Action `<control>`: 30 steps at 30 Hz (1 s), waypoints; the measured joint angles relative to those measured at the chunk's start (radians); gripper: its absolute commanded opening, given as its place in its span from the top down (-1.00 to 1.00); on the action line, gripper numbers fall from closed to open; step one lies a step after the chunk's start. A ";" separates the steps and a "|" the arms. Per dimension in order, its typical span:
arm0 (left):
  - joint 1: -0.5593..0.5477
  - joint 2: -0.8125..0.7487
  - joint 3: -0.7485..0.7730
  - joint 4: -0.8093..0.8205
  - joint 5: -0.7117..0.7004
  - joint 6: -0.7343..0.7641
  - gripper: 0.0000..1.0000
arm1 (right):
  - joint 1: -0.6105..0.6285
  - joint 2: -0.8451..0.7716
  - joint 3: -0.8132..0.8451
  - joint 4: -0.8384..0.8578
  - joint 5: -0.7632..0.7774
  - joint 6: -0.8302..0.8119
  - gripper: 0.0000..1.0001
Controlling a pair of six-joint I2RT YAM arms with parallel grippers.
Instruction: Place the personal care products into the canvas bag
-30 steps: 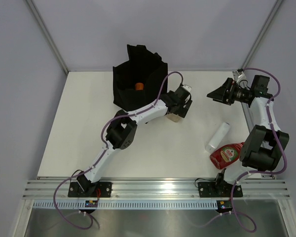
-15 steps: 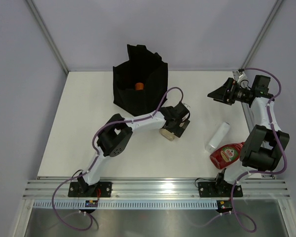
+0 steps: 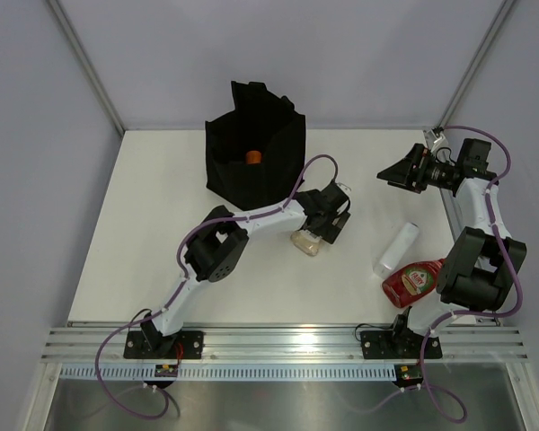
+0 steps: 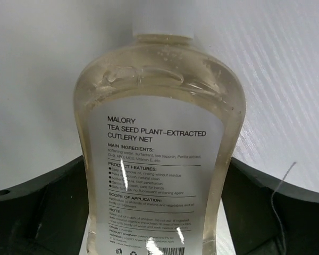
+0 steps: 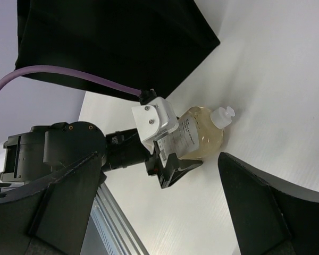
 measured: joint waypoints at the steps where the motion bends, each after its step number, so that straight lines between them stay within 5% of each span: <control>1: 0.000 0.000 -0.001 0.001 0.000 0.000 -0.59 | 0.000 0.000 0.000 0.000 0.000 0.000 -0.99; 10: 0.001 -0.060 -0.116 0.099 -0.013 -0.010 1.00 | 0.000 0.000 0.000 -0.001 0.000 -0.001 -0.99; 21: 0.065 -0.288 -0.409 0.234 0.402 -0.040 1.00 | 0.000 -0.002 0.000 -0.002 0.000 -0.003 -0.99; 30: 0.102 -0.429 -0.418 0.324 0.598 -0.099 1.00 | 0.000 -0.038 0.000 -0.002 0.000 -0.003 -0.99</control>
